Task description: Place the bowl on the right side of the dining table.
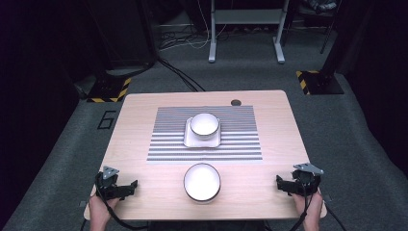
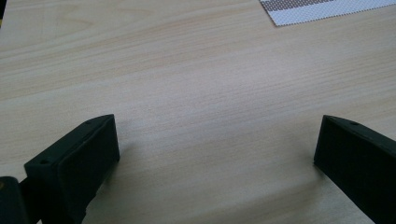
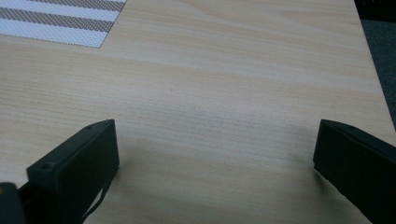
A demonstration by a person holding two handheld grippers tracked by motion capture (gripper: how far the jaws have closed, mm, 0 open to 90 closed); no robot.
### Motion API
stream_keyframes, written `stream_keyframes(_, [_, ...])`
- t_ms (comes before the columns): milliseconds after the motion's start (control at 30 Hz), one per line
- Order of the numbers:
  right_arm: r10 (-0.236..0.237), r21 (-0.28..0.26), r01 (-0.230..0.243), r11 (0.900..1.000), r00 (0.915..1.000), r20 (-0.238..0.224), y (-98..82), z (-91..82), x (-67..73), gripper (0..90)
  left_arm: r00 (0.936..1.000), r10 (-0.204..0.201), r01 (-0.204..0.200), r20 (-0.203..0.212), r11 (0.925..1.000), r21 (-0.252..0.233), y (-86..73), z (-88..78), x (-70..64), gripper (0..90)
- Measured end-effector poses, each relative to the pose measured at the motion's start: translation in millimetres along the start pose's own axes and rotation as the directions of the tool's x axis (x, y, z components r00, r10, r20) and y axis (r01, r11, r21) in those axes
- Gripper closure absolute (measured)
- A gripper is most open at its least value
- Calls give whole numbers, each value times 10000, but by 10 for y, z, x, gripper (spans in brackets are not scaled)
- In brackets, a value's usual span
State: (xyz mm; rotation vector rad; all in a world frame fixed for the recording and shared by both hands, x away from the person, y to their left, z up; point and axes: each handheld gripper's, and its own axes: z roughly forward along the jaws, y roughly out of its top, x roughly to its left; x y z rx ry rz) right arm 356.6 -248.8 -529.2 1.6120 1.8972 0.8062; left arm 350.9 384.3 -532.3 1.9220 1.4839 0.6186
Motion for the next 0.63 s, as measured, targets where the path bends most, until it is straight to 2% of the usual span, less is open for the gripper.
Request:
stream_keyframes(133, [87, 157, -85, 9998, 9999, -126, 28, 37, -29, 0, 9999, -98, 98, -59, 10000, -1, 17, 19, 21, 0])
stream_keyframes(233, [-45, 127, 48, 9999, 9997, -222, 40, 53, -44, 0, 9999, -73, 73, -78, 10000, -7, 23, 24, 23, 0])
stream_keyframes(633, [47, 140, -45, 9999, 9998, -168, 42, 55, -34, 0, 9999, -88, 88, -100, 10000, -5, 24, 25, 20, 1])
